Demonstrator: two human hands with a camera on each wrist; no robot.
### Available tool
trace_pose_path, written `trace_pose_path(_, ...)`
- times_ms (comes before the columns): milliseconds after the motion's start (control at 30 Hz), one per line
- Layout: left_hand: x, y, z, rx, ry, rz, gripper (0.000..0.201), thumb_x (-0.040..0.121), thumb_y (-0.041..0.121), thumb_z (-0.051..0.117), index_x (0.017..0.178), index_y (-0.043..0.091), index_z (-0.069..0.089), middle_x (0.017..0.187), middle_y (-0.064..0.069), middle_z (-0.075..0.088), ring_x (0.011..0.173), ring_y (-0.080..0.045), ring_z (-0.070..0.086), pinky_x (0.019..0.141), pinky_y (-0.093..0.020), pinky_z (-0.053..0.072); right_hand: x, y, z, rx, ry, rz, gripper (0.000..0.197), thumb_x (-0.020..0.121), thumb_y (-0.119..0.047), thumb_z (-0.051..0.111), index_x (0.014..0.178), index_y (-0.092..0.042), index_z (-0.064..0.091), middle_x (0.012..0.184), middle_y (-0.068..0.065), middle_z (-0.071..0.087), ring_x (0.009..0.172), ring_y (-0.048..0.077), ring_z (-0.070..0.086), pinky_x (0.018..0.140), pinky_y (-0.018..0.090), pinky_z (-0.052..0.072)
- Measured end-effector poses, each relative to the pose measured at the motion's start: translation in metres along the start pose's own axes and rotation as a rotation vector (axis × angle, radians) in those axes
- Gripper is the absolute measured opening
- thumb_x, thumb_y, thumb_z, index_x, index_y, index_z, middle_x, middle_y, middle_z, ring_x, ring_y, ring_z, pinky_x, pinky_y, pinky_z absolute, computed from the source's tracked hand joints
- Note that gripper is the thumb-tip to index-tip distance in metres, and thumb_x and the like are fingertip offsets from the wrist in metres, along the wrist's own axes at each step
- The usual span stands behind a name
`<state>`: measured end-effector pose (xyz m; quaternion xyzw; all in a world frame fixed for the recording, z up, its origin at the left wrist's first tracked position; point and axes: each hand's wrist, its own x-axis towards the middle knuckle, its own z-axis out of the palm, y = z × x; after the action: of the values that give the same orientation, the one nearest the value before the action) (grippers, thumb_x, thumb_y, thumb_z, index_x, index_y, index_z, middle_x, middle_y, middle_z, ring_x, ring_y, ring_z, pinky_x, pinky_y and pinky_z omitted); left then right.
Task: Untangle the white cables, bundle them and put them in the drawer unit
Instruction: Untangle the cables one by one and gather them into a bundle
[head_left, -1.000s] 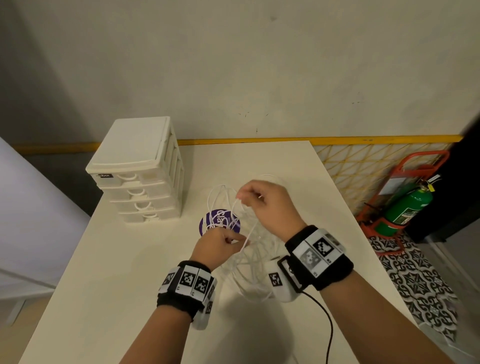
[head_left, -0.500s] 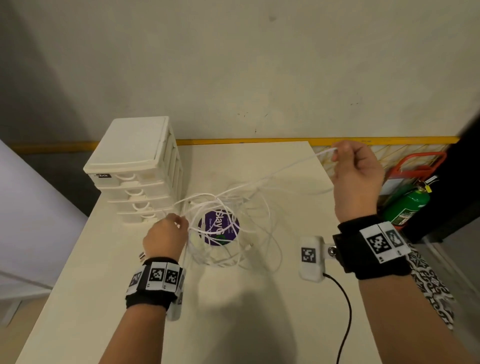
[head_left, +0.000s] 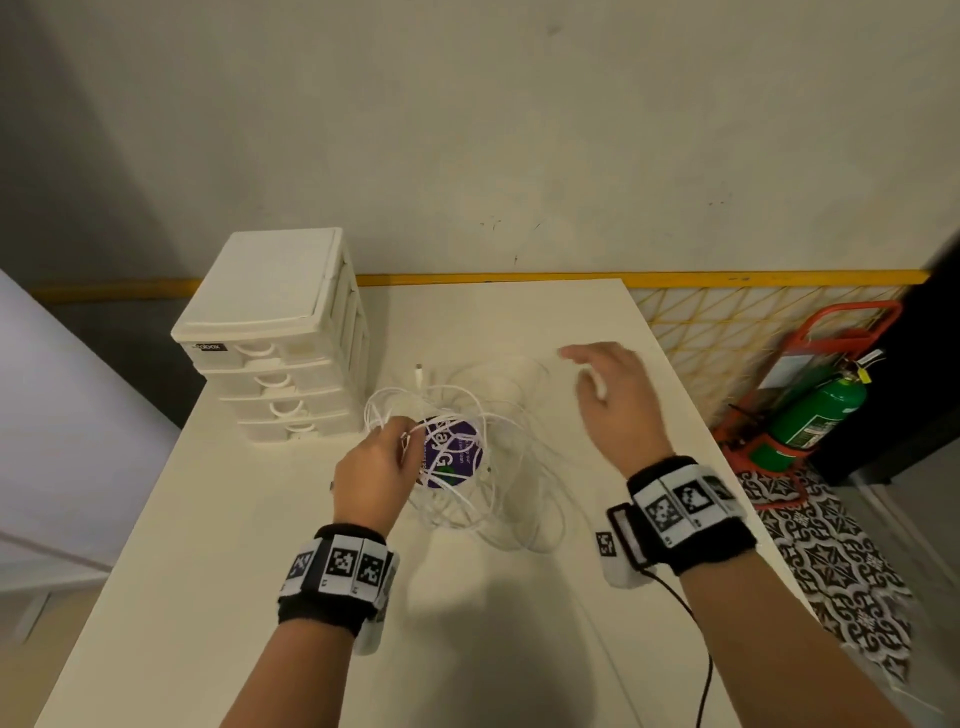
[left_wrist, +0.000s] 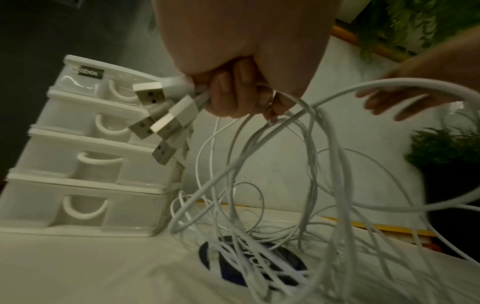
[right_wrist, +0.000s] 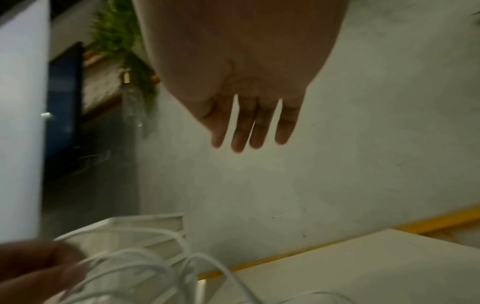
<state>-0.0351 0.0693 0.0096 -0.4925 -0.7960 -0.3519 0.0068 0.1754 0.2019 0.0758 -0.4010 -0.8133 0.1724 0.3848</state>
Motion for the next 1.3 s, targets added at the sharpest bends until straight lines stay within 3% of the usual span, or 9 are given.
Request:
trace_pose_path(133, -0.004, 0.009, 0.005, -0.062, -0.021, 0.108, 0.027, 0.088, 0.039, 0.055, 0.086, 0.015, 0.068, 0.058, 0.0, 0.056, 0.051, -0.028, 0.055, 0.05, -0.025, 0.034, -0.003, -0.022, 0.034, -0.275, -0.594, 0.047, 0.042, 0.091, -0.045, 0.049, 0.119, -0.017, 0.06, 0.114, 0.008, 0.062, 0.107, 0.027, 0.056, 0.091, 0.04, 0.044)
trace_pose_path(233, -0.008, 0.011, 0.006, -0.132, -0.076, 0.152, 0.041, 0.08, 0.054, 0.046, 0.079, 0.021, 0.069, 0.054, 0.011, 0.044, 0.048, -0.013, 0.044, 0.047, -0.019, 0.029, -0.01, -0.014, 0.055, -0.396, -0.729, 0.116, 0.028, 0.093, -0.029, 0.047, 0.101, -0.008, 0.063, 0.102, 0.016, 0.065, 0.098, 0.034, 0.059, 0.076, 0.034, 0.042)
trace_pose_path(467, -0.01, 0.015, 0.015, 0.008, -0.4, 0.012, 0.064, 0.084, 0.063, 0.051, 0.047, 0.012, 0.044, 0.046, -0.002, 0.044, 0.047, -0.017, 0.043, 0.049, -0.029, 0.032, -0.007, -0.027, 0.043, -0.204, -0.57, 0.078, 0.03, 0.098, -0.025, 0.04, 0.077, -0.01, 0.056, 0.068, 0.003, 0.053, 0.07, 0.021, 0.045, 0.065, 0.029, 0.03)
trace_pose_path(533, -0.011, 0.022, 0.019, 0.101, -0.467, -0.013, 0.062, 0.085, 0.059, 0.054, 0.045, 0.015, 0.035, 0.045, 0.001, 0.037, 0.047, -0.015, 0.039, 0.048, -0.027, 0.027, -0.004, -0.042, 0.036, -0.127, -0.489, -0.013, 0.031, 0.098, -0.026, 0.041, 0.068, -0.017, 0.047, 0.059, -0.007, 0.044, 0.066, 0.02, 0.045, 0.063, 0.03, 0.033)
trace_pose_path(600, -0.012, 0.026, 0.023, 0.203, -0.512, -0.026, 0.06, 0.087, 0.06, 0.05, 0.046, 0.016, 0.038, 0.048, 0.003, 0.041, 0.052, -0.015, 0.044, 0.049, -0.025, 0.028, -0.002, -0.054, 0.03, -0.013, -0.38, -0.097, 0.026, 0.097, -0.027, 0.044, 0.08, -0.015, 0.059, 0.069, -0.004, 0.059, 0.069, 0.019, 0.053, 0.065, 0.034, 0.043)
trace_pose_path(767, -0.009, 0.027, 0.023, 0.273, -0.514, -0.126, 0.054, 0.091, 0.057, 0.044, 0.055, 0.017, 0.05, 0.057, 0.003, 0.049, 0.063, -0.018, 0.052, 0.06, -0.026, 0.038, 0.002, -0.074, 0.005, 0.422, -0.091, -0.092, 0.021, 0.094, -0.02, 0.048, 0.095, -0.016, 0.069, 0.066, -0.022, 0.058, 0.065, 0.001, 0.054, 0.065, 0.017, 0.043)
trace_pose_path(1100, 0.008, -0.02, -0.012, 0.002, -0.274, -0.476, 0.058, 0.096, 0.051, 0.037, 0.058, 0.015, 0.063, 0.06, -0.004, 0.061, 0.068, -0.027, 0.059, 0.067, -0.03, 0.04, 0.023, -0.017, -0.042, 0.584, 0.477, 0.185, 0.022, 0.094, -0.017, 0.043, 0.085, -0.023, 0.063, 0.063, -0.003, 0.042, 0.057, 0.008, 0.037, 0.056, 0.021, 0.032)
trace_pose_path(1200, 0.007, -0.022, -0.025, -0.248, -0.228, -0.509, 0.047, 0.095, 0.047, 0.045, 0.067, 0.02, 0.071, 0.058, -0.005, 0.059, 0.067, -0.026, 0.056, 0.068, -0.03, 0.037, 0.019, 0.019, -0.037, 0.314, 0.417, 0.404, 0.027, 0.09, -0.019, 0.041, 0.093, -0.014, 0.067, 0.068, 0.0, 0.054, 0.068, 0.016, 0.048, 0.066, 0.029, 0.037)
trace_pose_path(1300, 0.013, -0.007, -0.034, -0.427, -0.18, -0.441, 0.034, 0.092, 0.042, 0.054, 0.078, 0.019, 0.074, 0.071, -0.003, 0.065, 0.072, -0.017, 0.057, 0.071, -0.029, 0.039, 0.008, 0.046, -0.022, -0.116, 0.051, 0.589, 0.031, 0.094, -0.018, 0.04, 0.114, -0.003, 0.059, 0.108, 0.019, 0.062, 0.1, 0.031, 0.055, 0.08, 0.032, 0.038)
